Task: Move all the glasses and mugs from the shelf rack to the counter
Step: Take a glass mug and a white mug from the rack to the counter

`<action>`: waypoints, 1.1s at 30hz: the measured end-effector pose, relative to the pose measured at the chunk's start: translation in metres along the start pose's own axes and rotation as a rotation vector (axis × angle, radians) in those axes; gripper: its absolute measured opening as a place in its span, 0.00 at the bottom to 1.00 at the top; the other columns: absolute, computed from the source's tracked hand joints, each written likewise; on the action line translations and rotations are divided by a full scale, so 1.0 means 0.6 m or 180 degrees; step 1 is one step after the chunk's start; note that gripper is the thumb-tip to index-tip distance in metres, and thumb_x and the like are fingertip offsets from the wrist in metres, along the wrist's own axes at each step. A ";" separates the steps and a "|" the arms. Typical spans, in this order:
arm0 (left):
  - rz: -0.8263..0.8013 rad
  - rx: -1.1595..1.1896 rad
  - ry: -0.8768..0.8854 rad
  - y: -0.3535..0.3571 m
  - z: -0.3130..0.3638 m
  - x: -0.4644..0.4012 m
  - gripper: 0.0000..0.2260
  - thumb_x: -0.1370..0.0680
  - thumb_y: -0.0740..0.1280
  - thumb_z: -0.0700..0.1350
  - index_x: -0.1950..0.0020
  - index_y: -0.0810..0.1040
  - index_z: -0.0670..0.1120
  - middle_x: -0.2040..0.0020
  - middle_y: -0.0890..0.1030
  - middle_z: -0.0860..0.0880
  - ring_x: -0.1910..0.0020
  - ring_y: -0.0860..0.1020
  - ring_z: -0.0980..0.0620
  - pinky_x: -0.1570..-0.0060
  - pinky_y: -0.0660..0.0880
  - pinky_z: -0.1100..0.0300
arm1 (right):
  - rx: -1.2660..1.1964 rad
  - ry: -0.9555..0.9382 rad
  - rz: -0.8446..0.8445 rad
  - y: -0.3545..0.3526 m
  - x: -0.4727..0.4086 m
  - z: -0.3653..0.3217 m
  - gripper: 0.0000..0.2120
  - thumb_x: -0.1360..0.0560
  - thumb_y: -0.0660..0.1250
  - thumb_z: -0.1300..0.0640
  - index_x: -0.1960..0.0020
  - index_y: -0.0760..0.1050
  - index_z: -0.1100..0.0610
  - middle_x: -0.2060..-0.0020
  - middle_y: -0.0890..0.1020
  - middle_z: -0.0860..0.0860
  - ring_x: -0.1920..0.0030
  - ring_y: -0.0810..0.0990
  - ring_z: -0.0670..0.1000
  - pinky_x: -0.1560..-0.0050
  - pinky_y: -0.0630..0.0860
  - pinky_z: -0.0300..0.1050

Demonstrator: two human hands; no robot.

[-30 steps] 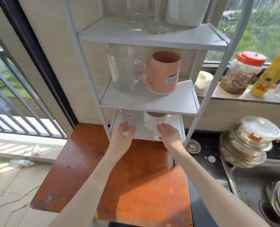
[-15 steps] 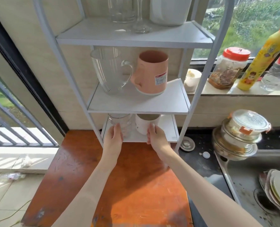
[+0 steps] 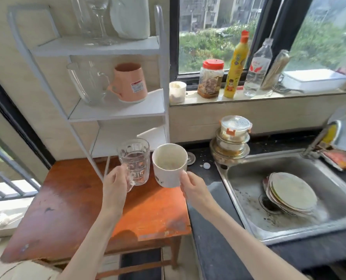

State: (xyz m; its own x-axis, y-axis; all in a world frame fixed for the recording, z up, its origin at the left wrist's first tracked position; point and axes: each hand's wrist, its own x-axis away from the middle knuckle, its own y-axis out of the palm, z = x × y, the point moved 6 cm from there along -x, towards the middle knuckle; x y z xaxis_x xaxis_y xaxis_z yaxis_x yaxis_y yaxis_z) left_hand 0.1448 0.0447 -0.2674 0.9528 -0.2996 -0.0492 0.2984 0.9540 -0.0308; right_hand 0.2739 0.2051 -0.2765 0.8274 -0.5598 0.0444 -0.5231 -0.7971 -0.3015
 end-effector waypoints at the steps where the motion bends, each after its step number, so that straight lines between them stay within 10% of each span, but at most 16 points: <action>1: -0.0087 -0.0008 0.0024 0.017 0.003 0.028 0.18 0.24 0.57 0.45 0.73 0.58 0.52 0.76 0.60 0.56 0.74 0.57 0.55 0.67 0.59 0.55 | -0.0047 0.0034 0.0112 -0.027 0.035 0.011 0.15 0.21 0.52 0.53 0.65 0.64 0.57 0.71 0.65 0.54 0.69 0.63 0.50 0.66 0.60 0.47; 33: -0.4464 0.0419 -0.0261 1.155 0.112 0.968 0.17 0.25 0.55 0.41 0.75 0.65 0.51 0.81 0.62 0.56 0.77 0.59 0.56 0.72 0.56 0.60 | -0.0242 0.1488 0.4503 -1.025 0.958 0.336 0.16 0.22 0.55 0.54 0.68 0.60 0.55 0.75 0.62 0.48 0.70 0.61 0.51 0.64 0.60 0.47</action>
State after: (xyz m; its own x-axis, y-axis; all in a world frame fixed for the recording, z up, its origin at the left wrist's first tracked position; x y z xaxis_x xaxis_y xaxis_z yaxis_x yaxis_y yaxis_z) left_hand 0.9090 0.5328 -0.2503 -0.1366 -0.9906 0.0017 0.9869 -0.1359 0.0874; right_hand 1.1125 0.4190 -0.2575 -0.4925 -0.8680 0.0630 -0.8374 0.4529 -0.3060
